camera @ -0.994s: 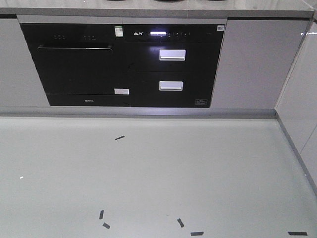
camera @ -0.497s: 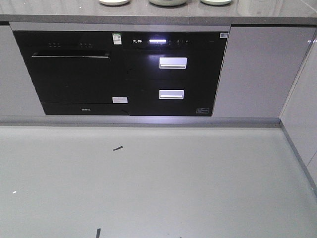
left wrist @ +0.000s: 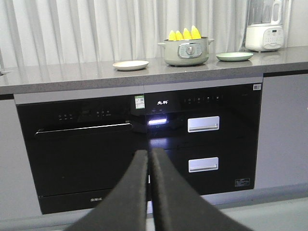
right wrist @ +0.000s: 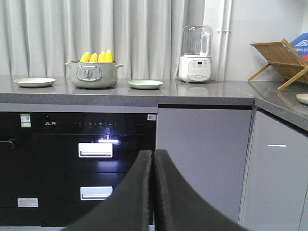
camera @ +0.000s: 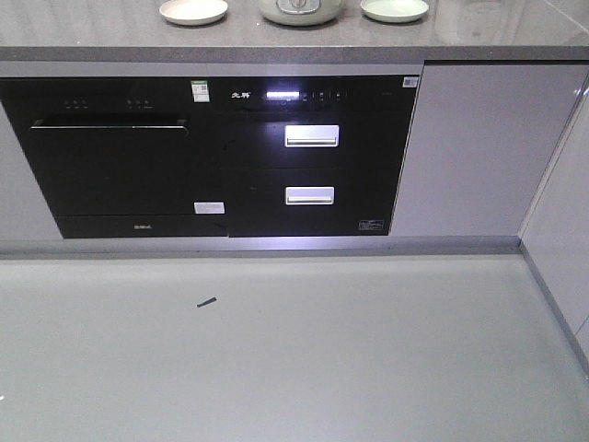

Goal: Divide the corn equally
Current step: 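Drive the base forward toward the counter with the pot and plates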

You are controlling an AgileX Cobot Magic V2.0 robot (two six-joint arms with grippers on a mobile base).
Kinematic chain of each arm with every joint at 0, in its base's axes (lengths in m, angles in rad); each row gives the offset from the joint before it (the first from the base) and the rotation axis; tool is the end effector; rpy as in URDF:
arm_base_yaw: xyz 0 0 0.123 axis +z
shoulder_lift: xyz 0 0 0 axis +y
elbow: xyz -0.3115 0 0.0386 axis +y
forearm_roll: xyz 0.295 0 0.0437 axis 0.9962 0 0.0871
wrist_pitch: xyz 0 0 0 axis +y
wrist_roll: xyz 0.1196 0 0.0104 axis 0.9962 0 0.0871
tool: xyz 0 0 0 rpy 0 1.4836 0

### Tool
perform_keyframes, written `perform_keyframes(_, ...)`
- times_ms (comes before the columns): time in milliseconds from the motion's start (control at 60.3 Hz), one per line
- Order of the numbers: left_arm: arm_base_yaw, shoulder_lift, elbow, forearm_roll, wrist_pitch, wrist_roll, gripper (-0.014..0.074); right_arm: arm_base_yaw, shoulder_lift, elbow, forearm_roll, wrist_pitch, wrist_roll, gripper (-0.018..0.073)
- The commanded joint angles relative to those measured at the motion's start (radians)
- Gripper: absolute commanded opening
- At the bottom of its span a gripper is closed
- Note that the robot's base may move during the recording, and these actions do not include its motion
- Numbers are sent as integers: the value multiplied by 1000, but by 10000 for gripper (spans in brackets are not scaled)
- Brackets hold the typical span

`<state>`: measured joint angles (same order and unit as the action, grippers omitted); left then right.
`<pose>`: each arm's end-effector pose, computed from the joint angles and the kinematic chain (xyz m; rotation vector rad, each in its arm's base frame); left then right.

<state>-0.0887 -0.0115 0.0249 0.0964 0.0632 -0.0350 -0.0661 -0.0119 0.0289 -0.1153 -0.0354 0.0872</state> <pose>0.1033 -0.0085 0.1990 0.1120 1.5559 -0.0169 0.1030 -0.0063 0.2091 0.0246 1.4657 -0.0737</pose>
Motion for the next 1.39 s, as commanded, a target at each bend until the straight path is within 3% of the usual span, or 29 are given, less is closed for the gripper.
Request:
perform_keyframes(0,0,-14,10,-9,-74,-5,-6,-2,-7,10,-10,-78,-4,-10)
perform_keyframes(1376,0,-14,10,-9,-74,-5,-6,-2,-7,10,-10,-78,-4,-10)
